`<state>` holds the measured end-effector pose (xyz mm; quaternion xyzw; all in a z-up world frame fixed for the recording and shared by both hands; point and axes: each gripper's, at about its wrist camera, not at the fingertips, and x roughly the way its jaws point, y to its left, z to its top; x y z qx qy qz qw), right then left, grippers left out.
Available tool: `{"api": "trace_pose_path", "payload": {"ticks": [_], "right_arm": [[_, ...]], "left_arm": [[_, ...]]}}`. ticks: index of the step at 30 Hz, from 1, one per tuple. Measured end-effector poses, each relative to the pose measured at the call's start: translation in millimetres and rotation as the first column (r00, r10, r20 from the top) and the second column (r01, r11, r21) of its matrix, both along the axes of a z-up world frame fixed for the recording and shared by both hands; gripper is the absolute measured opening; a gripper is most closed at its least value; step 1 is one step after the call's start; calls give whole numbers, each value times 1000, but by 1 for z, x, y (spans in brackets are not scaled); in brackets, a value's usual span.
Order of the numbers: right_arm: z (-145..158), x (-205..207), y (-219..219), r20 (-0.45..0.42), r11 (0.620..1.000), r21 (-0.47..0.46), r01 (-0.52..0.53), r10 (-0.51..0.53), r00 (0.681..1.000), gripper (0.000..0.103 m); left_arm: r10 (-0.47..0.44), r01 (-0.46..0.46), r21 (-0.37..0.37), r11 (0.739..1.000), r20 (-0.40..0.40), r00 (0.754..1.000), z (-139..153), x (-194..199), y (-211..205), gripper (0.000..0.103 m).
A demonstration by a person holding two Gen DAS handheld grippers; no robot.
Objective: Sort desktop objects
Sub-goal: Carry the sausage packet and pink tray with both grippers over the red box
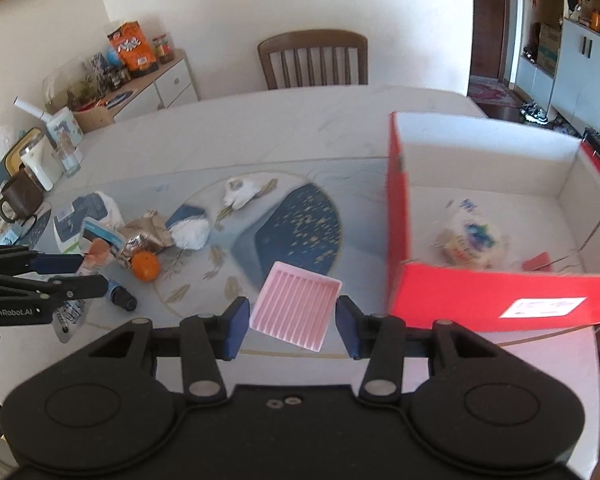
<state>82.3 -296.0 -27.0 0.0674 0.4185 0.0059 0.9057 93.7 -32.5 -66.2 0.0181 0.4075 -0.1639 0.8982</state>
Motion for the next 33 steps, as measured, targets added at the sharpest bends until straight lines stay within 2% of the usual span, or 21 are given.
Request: {"api": "trace_pose_path", "payload": {"ticks": [8, 17, 25, 33], "right_arm": [[18, -8, -54, 47, 999, -21, 46, -45, 998, 46], [25, -6, -118, 74, 995, -40, 96, -93, 993, 46], [27, -1, -160, 80, 989, -41, 139, -136, 987, 47], [18, 15, -194, 49, 985, -32, 169, -168, 985, 47]], "left_arm": [[-93, 93, -5, 996, 34, 995, 14, 19, -64, 55], [-205, 203, 32, 979, 74, 976, 27, 44, -136, 55], [-294, 290, 57, 955, 83, 952, 36, 61, -181, 55], [-381, 373, 102, 922, 78, 921, 36, 85, -224, 55]]}}
